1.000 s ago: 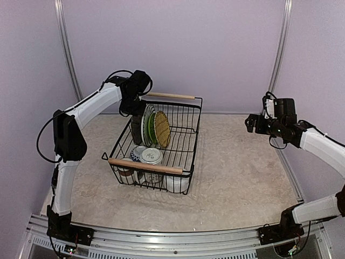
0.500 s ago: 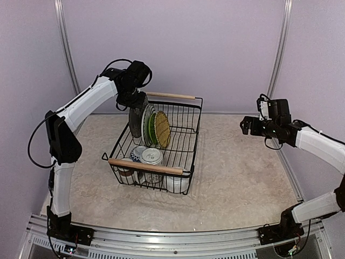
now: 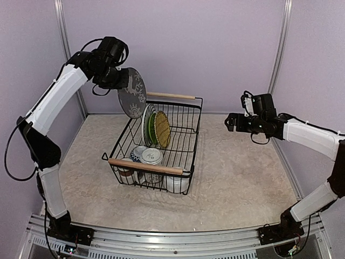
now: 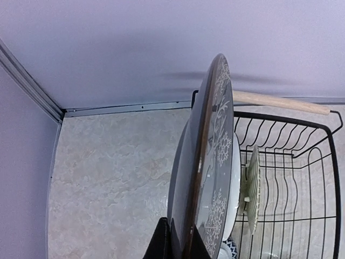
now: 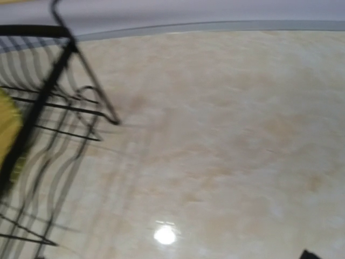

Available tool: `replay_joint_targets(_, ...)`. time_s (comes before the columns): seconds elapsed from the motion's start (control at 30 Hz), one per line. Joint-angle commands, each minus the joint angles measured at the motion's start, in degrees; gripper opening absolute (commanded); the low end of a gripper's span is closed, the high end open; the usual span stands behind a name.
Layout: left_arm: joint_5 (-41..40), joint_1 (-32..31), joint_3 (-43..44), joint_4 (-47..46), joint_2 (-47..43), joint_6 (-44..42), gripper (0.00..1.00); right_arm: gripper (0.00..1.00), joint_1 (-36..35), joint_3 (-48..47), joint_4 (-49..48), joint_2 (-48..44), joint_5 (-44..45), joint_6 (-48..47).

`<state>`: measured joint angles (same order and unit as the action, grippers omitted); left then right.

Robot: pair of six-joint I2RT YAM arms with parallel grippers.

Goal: Unload the mixed dishes from the dish rack
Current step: Grab the plate from the dish rack, then pass from the left arm to the right

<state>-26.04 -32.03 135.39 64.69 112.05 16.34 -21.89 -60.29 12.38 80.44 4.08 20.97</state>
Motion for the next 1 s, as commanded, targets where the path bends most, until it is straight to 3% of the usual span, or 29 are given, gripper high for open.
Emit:
replay_joint_targets(0.0, 12.2, 4.5, -1.9, -7.7, -8.4, 8.4, 0.0, 1.0, -1.7, -3.5, -1.5, 2.8, -3.6, 3.8)
replay_joint_targets(0.17, 38.5, 12.6, -15.9, -18.8, -16.6, 18.5, 0.0, 1.0, -2.5, -5.5, -5.4, 5.2, -14.9, 11.3)
replay_joint_targets(0.33, 51.9, 17.5, -25.7, -29.1, -22.4, 25.4, 0.0, 1.0, -4.1, -6.4, -14.5, 7.2, -25.3, 19.3)
replay_joint_targets(0.5, 63.8, 17.6, -36.2, -42.1, -23.0, 32.7, 0.0, 1.0, -6.3, -8.3, -27.2, 11.7, -31.5, 31.9)
replay_joint_targets(0.67, 70.6, 16.8, -44.5, -54.2, -22.1, 37.8, 0.0, 1.0, -9.1, -11.1, -38.1, 18.2, -34.0, 41.4)
replay_joint_targets(0.83, 69.8, 14.0, -46.1, -51.9, -22.4, 34.2, 0.0, 0.97, -12.8, -13.0, -43.5, 22.5, -34.3, 44.0)
replay_joint_targets(0.97, 69.7, 12.2, -47.6, -51.4, -22.8, 32.9, 0.0, 0.88, -14.1, -13.7, -44.4, 23.5, -34.7, 45.5)
